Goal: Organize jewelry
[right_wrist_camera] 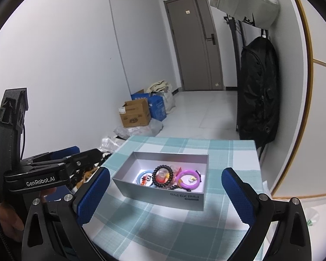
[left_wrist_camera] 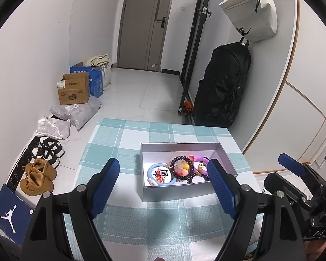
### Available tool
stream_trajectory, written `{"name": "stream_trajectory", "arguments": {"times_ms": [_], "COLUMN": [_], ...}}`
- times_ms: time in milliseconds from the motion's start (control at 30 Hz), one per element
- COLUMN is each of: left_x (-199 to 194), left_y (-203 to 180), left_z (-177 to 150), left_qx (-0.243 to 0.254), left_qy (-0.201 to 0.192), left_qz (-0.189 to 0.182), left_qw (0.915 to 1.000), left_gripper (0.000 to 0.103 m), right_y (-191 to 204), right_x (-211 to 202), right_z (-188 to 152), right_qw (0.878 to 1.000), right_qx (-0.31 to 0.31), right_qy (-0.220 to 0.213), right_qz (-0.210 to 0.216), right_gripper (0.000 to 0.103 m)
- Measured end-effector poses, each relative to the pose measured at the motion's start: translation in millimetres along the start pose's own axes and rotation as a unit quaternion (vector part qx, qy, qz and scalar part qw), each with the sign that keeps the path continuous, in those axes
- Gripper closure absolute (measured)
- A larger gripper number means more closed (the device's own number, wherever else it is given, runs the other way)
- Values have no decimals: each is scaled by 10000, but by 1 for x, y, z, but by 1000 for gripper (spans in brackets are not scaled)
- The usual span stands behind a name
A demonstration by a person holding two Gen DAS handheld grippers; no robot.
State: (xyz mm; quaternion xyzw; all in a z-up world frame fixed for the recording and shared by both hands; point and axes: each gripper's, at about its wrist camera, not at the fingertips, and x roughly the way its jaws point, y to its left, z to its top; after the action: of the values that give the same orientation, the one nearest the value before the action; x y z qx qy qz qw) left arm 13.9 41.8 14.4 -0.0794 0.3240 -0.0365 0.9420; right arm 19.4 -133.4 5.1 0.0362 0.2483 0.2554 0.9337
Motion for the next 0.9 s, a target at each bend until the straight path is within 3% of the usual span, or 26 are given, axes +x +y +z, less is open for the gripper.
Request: {"name": "stream_trajectory", "arguments": {"times_ms": [900], "left_x": [-5], "left_y": [2], "left_z": [3], "left_qx": [-129], "left_qy": [-111], "left_qz": [103], "left_qw": [9998], "left_gripper": [23], "right_y": [2], "right_x": [0], "right_z": [0], "right_qw": [10000], "right_qx": [-12], "right_qy": [14], "right_qz": [0], "right_gripper": [0]}}
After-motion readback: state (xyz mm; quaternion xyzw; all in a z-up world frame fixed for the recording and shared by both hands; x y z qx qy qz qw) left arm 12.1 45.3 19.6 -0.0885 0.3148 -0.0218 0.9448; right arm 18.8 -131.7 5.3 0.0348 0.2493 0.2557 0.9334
